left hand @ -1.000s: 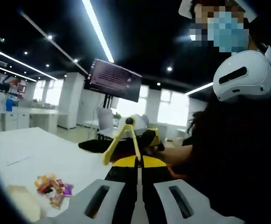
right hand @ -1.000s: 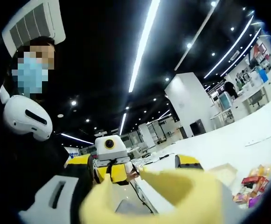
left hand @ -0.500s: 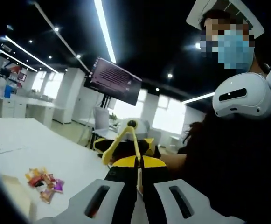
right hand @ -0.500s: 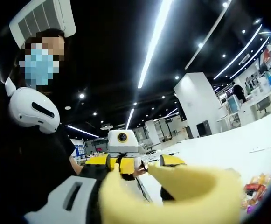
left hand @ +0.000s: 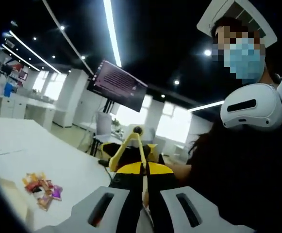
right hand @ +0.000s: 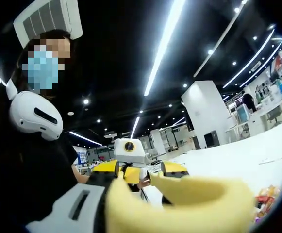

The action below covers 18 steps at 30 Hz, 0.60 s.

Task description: Place the target food into the container with the food tongs after gripping and lifting it, then release it inside without dropping or visibly crushing the food.

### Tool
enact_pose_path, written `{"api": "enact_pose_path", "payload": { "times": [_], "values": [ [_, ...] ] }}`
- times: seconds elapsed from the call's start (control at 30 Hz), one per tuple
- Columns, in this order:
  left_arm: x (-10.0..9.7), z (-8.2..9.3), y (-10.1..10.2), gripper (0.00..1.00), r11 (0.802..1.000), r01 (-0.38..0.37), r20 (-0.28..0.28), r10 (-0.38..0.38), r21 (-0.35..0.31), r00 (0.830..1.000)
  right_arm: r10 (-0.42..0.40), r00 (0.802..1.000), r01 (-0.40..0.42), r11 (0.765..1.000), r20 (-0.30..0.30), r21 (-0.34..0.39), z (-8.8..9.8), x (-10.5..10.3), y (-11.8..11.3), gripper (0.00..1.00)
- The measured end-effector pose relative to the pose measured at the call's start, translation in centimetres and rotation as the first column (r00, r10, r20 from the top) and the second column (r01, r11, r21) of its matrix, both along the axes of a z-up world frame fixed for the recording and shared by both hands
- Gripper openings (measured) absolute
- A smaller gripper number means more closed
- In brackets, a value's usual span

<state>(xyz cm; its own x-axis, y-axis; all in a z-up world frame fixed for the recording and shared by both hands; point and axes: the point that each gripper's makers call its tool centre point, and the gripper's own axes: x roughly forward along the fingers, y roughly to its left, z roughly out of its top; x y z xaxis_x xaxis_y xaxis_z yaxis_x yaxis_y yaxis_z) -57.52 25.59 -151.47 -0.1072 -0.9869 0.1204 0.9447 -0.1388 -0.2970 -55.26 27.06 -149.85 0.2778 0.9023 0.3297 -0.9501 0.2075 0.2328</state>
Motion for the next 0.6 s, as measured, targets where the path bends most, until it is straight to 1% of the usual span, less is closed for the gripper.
{"api": "enact_pose_path", "payload": {
  "times": [0.1,0.2,0.3,0.43,0.6],
  "values": [
    [0.08,0.22,-0.10,0.00,1.000,-0.017,0.024,0.017,-0.003,1.000,-0.008,1.000,0.008,1.000,0.003,0.015,0.17,0.24,-0.52,0.32],
    [0.14,-0.01,-0.16,0.00,1.000,-0.031,0.043,0.031,0.003,0.999,-0.019,1.000,0.019,1.000,0.007,0.002,0.04,0.34,-0.55,0.32],
    [-0.11,-0.18,-0.24,0.00,0.999,-0.025,0.048,0.024,0.022,0.999,-0.009,1.000,0.009,1.000,-0.007,-0.010,-0.27,0.19,-0.49,0.33],
    [-0.37,0.05,-0.34,0.00,0.999,-0.029,0.076,0.027,0.029,0.997,-0.005,1.000,0.005,1.000,-0.009,0.000,-0.16,0.11,-0.59,0.35],
    [-0.33,0.09,-0.27,0.00,0.999,-0.026,0.075,0.024,0.028,0.997,-0.002,1.000,0.002,1.000,-0.007,-0.003,-0.15,0.03,-0.51,0.35]
  ]
}}
